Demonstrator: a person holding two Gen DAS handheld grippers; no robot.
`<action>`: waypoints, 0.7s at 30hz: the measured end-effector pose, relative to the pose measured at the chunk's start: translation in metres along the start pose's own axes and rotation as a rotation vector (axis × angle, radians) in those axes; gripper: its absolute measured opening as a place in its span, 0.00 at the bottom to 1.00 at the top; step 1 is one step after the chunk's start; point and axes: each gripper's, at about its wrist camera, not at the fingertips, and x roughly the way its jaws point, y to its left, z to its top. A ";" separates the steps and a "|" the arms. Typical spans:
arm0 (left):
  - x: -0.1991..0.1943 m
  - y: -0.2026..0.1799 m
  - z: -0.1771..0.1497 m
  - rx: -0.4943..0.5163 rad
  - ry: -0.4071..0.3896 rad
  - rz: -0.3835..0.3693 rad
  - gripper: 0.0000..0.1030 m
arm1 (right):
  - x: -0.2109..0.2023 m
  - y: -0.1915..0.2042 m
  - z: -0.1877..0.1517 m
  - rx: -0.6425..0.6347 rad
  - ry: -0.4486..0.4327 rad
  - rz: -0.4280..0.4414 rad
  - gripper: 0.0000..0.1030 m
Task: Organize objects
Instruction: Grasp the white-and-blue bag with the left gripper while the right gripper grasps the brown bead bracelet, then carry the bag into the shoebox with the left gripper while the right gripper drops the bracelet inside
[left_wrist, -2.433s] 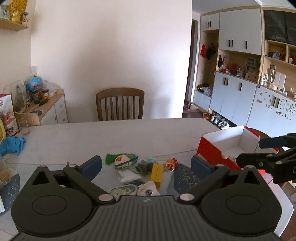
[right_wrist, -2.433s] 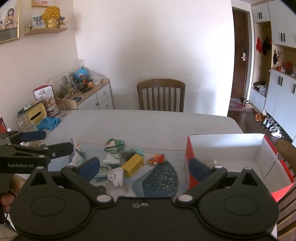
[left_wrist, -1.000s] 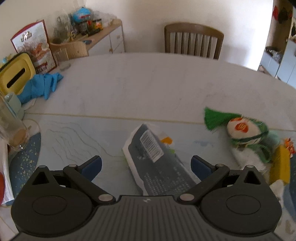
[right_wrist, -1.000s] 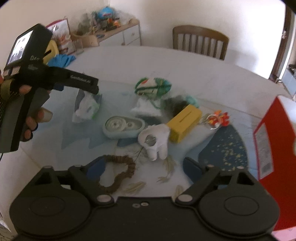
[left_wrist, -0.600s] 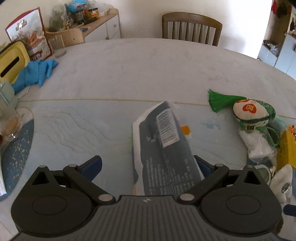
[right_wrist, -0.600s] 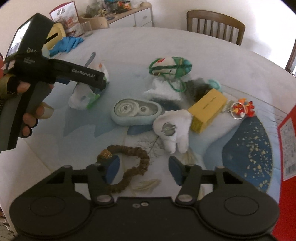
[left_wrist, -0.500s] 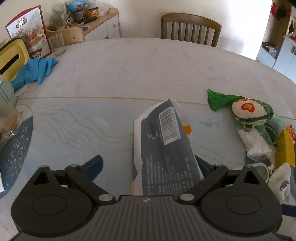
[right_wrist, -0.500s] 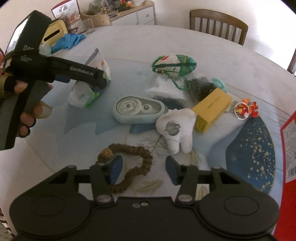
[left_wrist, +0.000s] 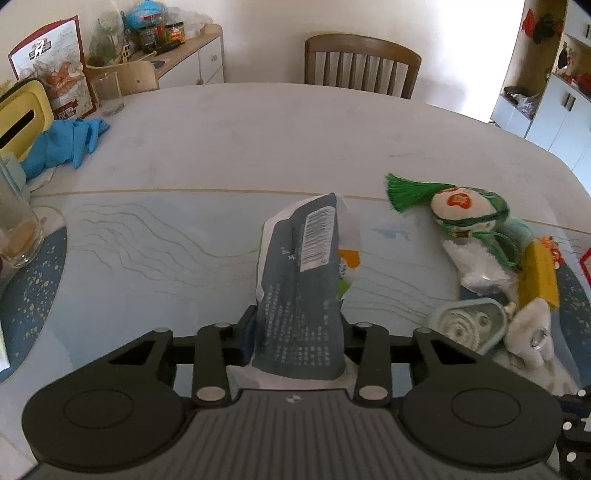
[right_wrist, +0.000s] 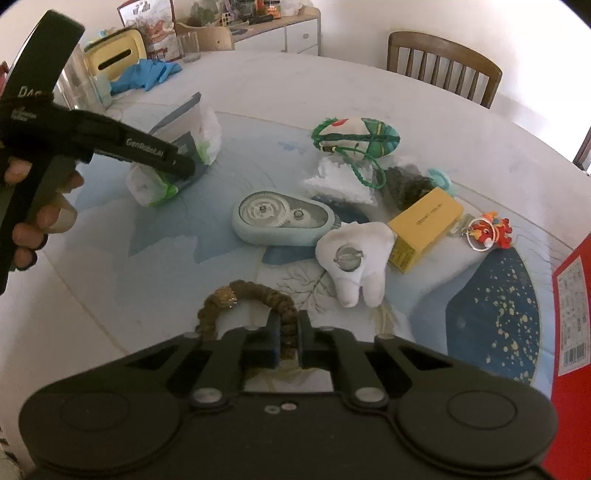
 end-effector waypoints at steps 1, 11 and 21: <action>-0.004 -0.001 -0.001 0.004 -0.005 -0.008 0.34 | -0.004 0.000 -0.001 0.004 -0.009 0.003 0.06; -0.052 -0.022 -0.007 0.035 0.005 -0.095 0.33 | -0.060 -0.018 -0.005 0.103 -0.110 0.022 0.06; -0.098 -0.073 -0.012 0.115 0.003 -0.197 0.34 | -0.126 -0.047 -0.016 0.183 -0.215 0.003 0.06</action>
